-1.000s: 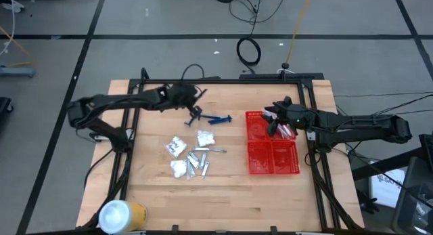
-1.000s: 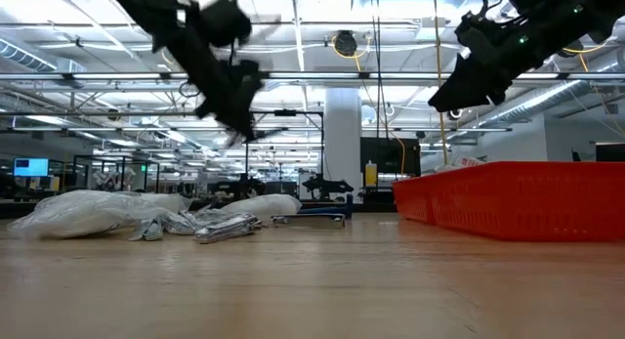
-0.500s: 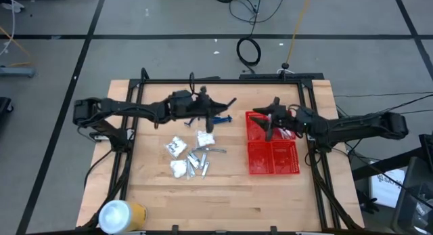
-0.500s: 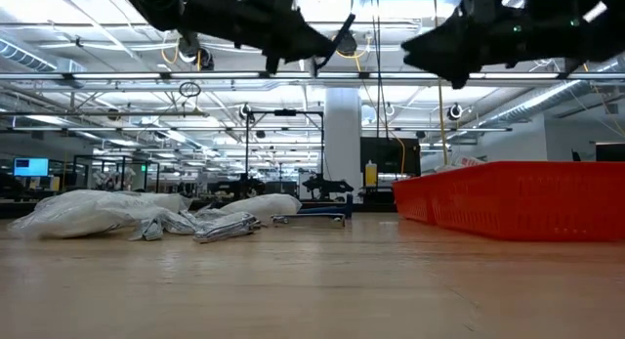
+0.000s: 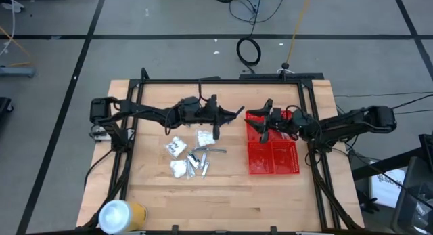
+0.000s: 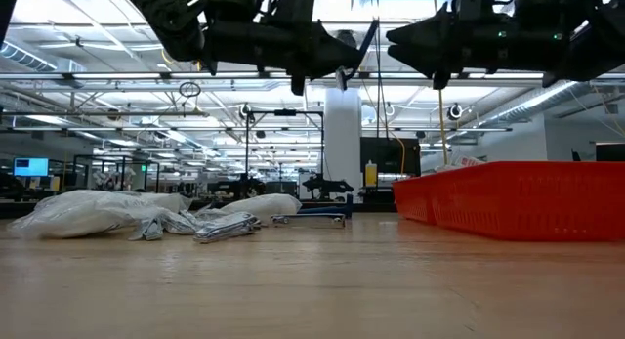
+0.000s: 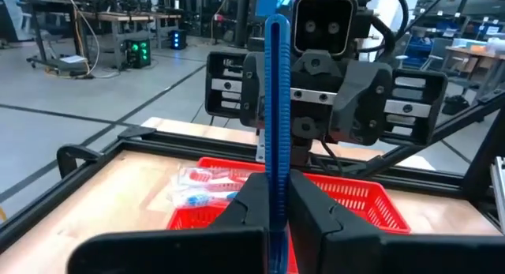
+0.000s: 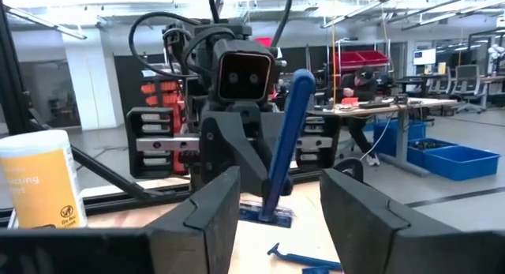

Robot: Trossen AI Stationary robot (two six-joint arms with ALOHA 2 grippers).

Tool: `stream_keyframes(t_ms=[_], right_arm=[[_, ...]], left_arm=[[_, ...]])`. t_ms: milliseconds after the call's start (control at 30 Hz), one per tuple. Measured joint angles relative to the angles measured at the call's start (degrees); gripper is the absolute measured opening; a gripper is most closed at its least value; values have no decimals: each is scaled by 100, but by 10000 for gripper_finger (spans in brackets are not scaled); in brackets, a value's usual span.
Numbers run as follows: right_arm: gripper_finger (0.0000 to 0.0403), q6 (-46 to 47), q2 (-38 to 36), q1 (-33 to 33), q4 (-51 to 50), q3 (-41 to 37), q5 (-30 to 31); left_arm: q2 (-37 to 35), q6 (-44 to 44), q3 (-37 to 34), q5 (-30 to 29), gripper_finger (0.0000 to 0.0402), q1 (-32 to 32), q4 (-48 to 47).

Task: Pick & Place Travel size toiletries
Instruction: Put the razor into the bottom right red bin

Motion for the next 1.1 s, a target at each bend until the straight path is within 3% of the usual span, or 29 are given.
stream_keyframes(t_ms=[367, 833, 967, 1100], right_arm=[[164, -10, 95, 4, 171, 74, 4], [160, -41, 907, -3, 216, 654, -140], [125, -54, 907, -14, 227, 654, -134], [50, -55, 907, -14, 222, 655, -117]], left_arm=[[13, 184, 0, -53, 13, -74, -24], [11, 278, 2, -61, 7, -162, -114], [13, 353, 2, -60, 17, -191, -148], [12, 370, 2, -76, 15, -190, -151]])
